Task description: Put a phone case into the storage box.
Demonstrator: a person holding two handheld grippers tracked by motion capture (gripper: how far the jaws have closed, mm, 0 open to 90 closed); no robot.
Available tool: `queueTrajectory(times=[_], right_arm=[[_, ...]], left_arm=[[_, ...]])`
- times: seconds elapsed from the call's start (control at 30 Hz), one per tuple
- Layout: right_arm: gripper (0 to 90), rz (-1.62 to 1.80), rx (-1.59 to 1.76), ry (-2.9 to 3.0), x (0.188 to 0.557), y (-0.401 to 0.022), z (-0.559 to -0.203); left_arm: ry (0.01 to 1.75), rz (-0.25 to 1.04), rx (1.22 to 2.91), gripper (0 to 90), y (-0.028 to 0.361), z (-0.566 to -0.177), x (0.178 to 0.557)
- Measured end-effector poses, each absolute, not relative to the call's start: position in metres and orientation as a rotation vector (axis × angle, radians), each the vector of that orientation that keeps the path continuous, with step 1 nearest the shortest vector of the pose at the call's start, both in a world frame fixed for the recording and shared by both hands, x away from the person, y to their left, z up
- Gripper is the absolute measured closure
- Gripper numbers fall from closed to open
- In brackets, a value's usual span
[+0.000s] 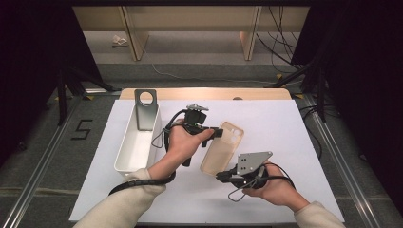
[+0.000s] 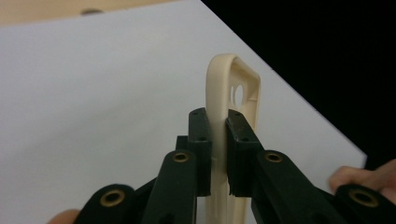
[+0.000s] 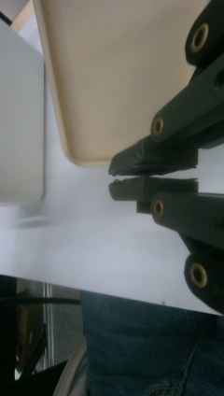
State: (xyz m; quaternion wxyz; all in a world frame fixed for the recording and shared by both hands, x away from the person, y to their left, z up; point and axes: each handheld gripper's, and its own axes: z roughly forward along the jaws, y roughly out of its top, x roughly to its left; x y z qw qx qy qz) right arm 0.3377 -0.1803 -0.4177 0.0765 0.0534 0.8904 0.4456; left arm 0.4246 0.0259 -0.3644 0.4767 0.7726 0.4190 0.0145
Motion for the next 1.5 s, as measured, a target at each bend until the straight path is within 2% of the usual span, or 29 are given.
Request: queueTrajectory(times=[0.07,0.13,0.3,0.43,0.83,0.97,1.5], right_arm=[[80.6,1.337,0.180,2.642,0.339,-0.182,-0.417],[74.9,1.349,0.221,2.615,0.340,-0.184,-0.416],[53.5,1.366,0.337,2.539,0.344,-0.190,-0.414],[43.1,1.384,0.425,2.493,0.346,-0.197,-0.413],[21.9,1.446,0.617,2.375,0.352,-0.207,-0.409],[18.3,1.461,0.671,2.342,0.353,-0.211,-0.409],[16.6,1.481,0.777,2.270,0.353,-0.230,-0.411]], left_arm=[[1.016,0.029,1.862,81.9,0.030,-0.363,0.426],[0.984,0.081,1.860,81.9,0.033,-0.362,0.426],[0.915,0.167,1.830,81.8,0.044,-0.359,0.423],[0.861,0.210,1.798,81.9,0.056,-0.356,0.420],[0.799,0.322,1.747,81.8,0.090,-0.346,0.417],[0.797,0.338,1.728,81.8,0.099,-0.344,0.417],[0.818,0.384,1.650,81.9,0.130,-0.336,0.420]])
